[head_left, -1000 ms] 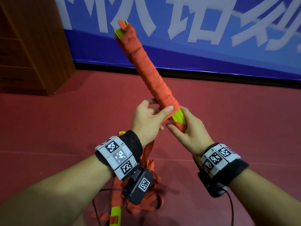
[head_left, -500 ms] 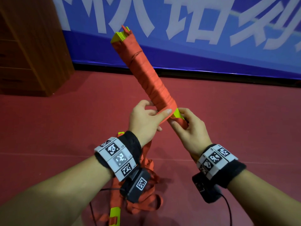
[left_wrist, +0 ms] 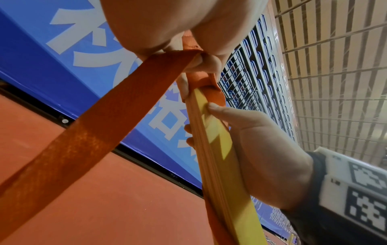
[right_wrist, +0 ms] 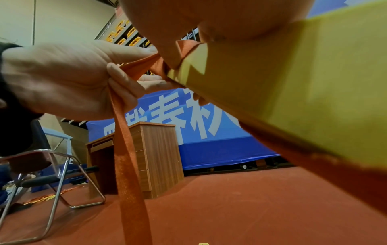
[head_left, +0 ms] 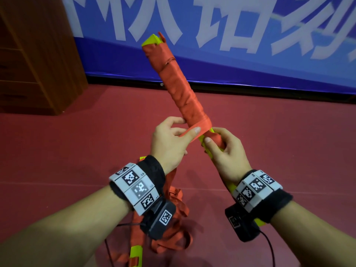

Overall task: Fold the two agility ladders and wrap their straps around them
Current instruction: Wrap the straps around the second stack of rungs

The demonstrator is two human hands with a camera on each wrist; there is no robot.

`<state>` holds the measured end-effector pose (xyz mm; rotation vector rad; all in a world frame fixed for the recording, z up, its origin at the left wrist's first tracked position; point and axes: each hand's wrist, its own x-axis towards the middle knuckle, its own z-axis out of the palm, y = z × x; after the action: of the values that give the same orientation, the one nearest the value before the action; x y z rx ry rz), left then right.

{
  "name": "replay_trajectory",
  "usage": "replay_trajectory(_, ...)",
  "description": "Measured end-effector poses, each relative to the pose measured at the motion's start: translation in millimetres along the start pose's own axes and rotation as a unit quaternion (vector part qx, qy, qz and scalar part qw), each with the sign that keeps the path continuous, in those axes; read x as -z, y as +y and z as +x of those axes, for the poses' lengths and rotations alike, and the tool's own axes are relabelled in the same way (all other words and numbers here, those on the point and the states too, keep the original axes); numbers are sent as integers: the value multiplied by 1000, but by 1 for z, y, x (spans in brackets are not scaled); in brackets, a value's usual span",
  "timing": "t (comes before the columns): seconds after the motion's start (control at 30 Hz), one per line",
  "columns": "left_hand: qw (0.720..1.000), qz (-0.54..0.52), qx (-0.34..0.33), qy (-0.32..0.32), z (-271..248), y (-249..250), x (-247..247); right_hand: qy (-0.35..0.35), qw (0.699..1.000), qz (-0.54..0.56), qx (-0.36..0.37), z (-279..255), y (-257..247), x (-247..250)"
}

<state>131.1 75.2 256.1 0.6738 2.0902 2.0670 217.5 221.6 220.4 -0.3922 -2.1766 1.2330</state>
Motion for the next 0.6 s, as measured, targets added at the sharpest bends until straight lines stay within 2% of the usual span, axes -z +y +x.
replay_trajectory(0.27,1000,16,-5,-1,1,0,5,-50,994,92,-3,-3,-9,3)
replay_trajectory(0.4,1000,16,-8,-8,0,1,5,-52,988,144,-19,-6,-14,1)
replay_trajectory(0.6,996,89,-27,-12,-1,-1,6,-50,998,44,3,-7,-12,-1)
